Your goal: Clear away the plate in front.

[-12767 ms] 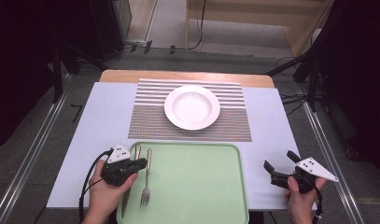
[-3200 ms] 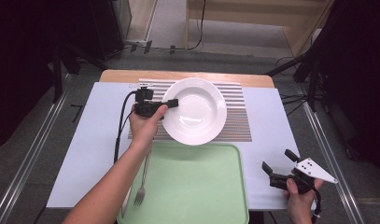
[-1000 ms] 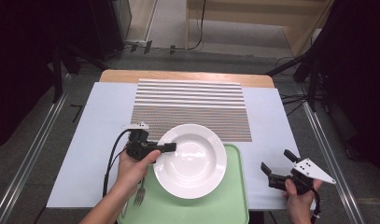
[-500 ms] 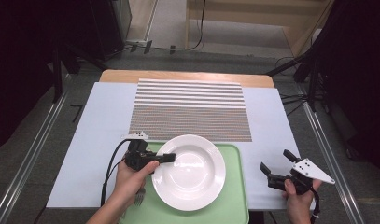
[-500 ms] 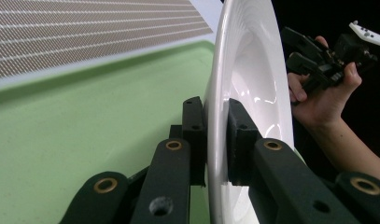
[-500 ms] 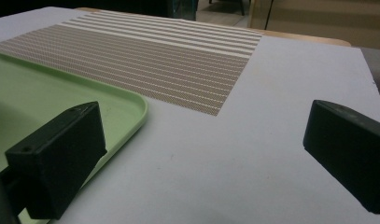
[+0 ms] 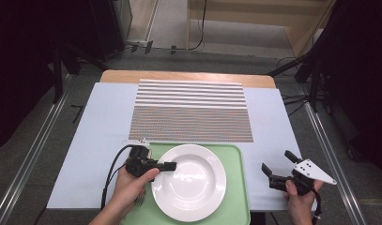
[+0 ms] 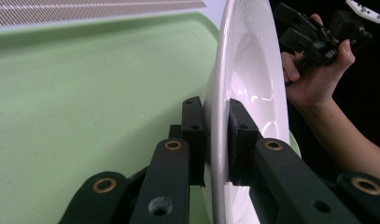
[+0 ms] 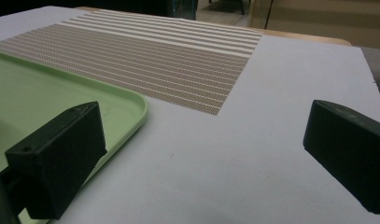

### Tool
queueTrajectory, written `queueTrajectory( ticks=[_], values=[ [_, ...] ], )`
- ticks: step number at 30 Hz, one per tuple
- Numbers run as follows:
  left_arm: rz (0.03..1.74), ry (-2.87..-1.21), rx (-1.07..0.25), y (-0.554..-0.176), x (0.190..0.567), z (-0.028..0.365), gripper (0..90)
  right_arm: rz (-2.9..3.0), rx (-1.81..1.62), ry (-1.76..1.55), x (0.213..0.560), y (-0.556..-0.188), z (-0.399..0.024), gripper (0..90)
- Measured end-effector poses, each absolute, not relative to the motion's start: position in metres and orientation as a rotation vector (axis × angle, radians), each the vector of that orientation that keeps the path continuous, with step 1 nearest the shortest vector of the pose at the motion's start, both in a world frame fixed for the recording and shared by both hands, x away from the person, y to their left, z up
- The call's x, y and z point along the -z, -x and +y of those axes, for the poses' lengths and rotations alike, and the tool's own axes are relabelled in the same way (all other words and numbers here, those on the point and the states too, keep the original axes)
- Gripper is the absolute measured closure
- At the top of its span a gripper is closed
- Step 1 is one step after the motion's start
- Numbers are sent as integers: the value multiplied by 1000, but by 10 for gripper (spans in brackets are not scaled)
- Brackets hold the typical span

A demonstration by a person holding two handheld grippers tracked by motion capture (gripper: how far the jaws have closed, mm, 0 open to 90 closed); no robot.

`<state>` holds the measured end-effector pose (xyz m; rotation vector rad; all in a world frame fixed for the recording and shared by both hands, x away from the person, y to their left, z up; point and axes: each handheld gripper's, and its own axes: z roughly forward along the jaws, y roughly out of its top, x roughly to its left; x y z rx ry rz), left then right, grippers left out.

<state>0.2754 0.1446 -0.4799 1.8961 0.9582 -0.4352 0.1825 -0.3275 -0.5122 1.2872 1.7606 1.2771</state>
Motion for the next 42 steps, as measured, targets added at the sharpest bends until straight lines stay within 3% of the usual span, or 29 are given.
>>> queueTrajectory(
  ticks=[10, 16, 29, 37, 42],
  values=[
    [971, -1949, 476, -275, 487, 143, 801, 1761, -1269, -1281, 512, -183, -327, 0],
    [1024, -1981, 431, -278, 492, 140, 806, 1761, -1267, -1283, 512, -183, -327, 0],
    [1061, -2171, 124, -278, 488, 133, 633, 1764, -1268, -1280, 513, -183, -327, 0],
    [1018, -2169, -25, -273, 482, 130, 581, 1767, -1265, -1278, 513, -183, -327, 0],
    [956, -2105, -63, -272, 471, 133, 403, 1768, -1265, -1276, 513, -183, -327, 0]
  ],
)
